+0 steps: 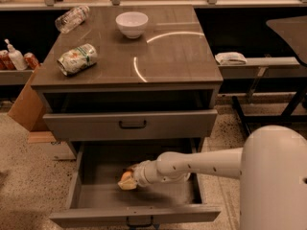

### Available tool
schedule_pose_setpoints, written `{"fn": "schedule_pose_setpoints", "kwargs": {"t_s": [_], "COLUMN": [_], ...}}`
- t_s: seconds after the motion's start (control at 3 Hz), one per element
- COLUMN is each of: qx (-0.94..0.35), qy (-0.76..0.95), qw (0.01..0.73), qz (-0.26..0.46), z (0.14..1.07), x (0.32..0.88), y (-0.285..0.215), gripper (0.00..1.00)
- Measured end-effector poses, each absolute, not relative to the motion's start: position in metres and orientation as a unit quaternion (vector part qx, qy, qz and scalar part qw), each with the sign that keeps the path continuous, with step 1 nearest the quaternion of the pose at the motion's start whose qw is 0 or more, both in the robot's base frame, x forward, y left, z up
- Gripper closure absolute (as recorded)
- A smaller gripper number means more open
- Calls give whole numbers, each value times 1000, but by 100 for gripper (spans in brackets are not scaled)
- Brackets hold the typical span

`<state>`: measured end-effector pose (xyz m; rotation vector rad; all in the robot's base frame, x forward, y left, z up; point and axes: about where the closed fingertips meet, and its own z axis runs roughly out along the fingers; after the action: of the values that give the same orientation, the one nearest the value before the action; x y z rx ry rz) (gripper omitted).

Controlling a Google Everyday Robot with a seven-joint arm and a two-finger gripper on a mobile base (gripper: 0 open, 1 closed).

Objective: Pick orange from middle drawer and place on counter

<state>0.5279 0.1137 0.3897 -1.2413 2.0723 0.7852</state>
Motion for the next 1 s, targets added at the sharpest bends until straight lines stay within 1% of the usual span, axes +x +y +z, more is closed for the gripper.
{"fn": "schedule_pose_setpoints", "kwargs": {"t_s": [0.33,0.67,1.0], "qx": [-473,-473,-442], "qy": [754,719,716], "qw": [337,389,431], "qz": [307,330,327], "z": [433,486,537], "x": [522,515,514], "y": [95,70,-1], "gripper": [100,100,100]}}
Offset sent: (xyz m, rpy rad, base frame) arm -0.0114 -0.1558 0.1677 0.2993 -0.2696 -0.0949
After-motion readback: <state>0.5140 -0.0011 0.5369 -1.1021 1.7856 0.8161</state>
